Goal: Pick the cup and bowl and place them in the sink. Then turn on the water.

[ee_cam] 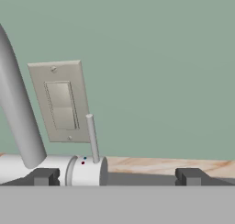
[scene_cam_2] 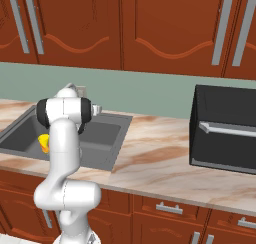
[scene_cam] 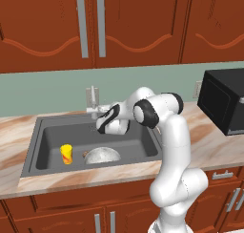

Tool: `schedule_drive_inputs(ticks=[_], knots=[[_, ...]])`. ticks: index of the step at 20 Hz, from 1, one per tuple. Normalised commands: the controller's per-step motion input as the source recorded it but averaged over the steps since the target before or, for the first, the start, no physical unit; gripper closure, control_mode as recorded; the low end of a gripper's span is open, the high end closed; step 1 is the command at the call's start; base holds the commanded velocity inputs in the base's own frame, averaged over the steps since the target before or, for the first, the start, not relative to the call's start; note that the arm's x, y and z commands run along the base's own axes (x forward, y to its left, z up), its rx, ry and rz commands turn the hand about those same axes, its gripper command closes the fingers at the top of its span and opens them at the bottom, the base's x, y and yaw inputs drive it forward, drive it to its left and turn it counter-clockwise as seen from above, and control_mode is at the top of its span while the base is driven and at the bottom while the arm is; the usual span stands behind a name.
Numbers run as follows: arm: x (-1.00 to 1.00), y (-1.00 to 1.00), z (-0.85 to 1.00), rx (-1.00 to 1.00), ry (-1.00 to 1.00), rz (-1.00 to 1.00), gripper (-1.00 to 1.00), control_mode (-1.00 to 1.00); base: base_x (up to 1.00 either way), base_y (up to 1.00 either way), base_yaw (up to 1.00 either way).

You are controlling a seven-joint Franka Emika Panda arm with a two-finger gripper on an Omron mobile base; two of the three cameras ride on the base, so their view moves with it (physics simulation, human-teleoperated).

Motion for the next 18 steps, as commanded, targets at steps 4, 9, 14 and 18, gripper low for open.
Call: schedule_drive_inputs(ticks=[4,9,14,18], knots=[[0.0,0.03,0.0,0.0,0.0,0.0,-1.0,-1.0,0.0,0.0,0.0],[0.0,0.04,-0.04,0.0,-0.04,0.0,-1.0,-1.0,0.0,0.0,0.0],[0.01,0.1,-0.1,0.0,-0.04,0.0,-1.0,-1.0,0.0,0.0,0.0],[0.0,0.12,-0.18,0.0,-0.03,0.0,-1.0,-1.0,0.0,0.0,0.0]])
